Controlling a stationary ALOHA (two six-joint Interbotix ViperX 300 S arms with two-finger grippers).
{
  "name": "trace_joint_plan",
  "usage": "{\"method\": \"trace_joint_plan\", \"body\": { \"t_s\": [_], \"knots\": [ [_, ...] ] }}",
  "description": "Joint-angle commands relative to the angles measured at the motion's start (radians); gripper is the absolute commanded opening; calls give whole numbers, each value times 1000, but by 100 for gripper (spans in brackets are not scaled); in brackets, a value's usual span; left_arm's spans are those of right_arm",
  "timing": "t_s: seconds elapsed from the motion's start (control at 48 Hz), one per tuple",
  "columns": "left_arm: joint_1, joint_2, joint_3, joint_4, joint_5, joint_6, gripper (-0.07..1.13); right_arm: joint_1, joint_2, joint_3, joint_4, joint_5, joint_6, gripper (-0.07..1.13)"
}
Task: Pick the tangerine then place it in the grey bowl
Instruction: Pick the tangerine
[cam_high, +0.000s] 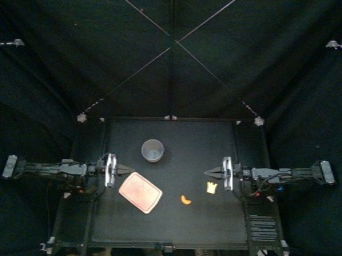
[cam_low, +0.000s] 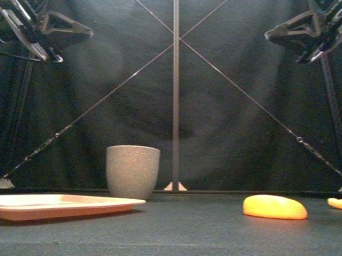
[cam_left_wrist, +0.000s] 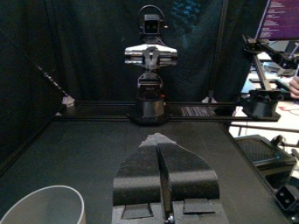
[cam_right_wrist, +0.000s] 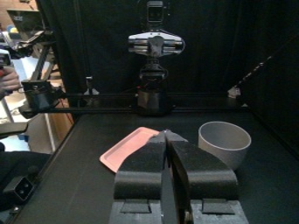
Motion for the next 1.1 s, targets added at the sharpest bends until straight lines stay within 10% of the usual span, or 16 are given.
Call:
{"method": "trace_joint_plan", "body": {
  "t_s": [0.021, 0.438, 0.833, 1.104],
  "knots": [
    [5, 8, -25, -5, 31, -2, 12, 3, 46, -17, 43, -3, 25, 10],
    [12, 8, -66, -5, 161, 3, 12, 0, 319, -121, 265, 64, 110, 14],
    [20, 6, -60, -5, 156, 3, 12, 52, 456, -156, 373, 100, 112, 93],
    [37, 8, -60, -3, 140, 3, 12, 103, 483, -158, 482, 167, 117, 98]
  ]
}}
